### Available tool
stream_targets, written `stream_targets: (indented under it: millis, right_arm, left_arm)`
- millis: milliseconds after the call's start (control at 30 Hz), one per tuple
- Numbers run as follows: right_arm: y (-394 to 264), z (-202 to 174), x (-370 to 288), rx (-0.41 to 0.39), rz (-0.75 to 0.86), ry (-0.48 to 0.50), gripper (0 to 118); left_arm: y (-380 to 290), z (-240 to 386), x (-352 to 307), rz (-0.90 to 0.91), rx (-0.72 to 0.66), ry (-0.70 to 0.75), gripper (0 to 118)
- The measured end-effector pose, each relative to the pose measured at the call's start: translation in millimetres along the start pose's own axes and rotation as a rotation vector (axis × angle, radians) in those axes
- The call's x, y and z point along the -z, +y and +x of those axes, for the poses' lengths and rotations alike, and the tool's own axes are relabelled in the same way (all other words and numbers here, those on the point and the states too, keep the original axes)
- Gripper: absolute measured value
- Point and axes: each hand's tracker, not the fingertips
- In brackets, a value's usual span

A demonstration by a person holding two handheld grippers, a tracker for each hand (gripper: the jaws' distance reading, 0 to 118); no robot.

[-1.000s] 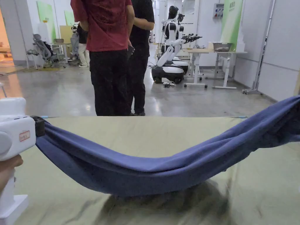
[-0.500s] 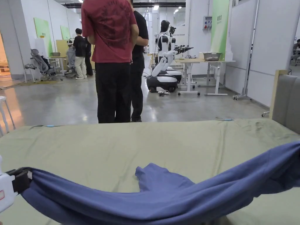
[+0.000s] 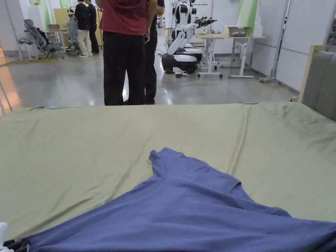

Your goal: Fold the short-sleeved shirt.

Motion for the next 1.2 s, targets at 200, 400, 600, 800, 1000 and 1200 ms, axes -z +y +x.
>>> stream_targets:
  millis: [200, 400, 600, 800, 1000, 1200]
  right_arm:
    - [-12, 12, -4, -0.011, -0.071, 0.007, 95]
    - [9, 5, -73, 0.052, 0.091, 0.159, 118]
    - [43, -66, -134, -0.060, 0.226, 0.315, 5]
    - [69, -160, -146, -0.146, 0.292, 0.540, 5]
    - [85, -216, -141, -0.183, 0.294, 0.705, 5]
    - [91, -241, -141, -0.215, 0.285, 0.763, 5]
  left_arm:
    - [-19, -7, -2, -0.032, -0.006, 0.036, 118]
    - [-19, -6, -81, 0.149, -0.019, 0.037, 118]
    - [-35, 4, -141, 0.270, -0.148, 0.066, 0]
    - [-41, 1, -101, 0.173, -0.173, 0.032, 0]
    - [-11, -15, -27, 0.126, -0.322, 0.028, 62]
    - [-18, -15, 39, 0.027, -0.323, 0.071, 118]
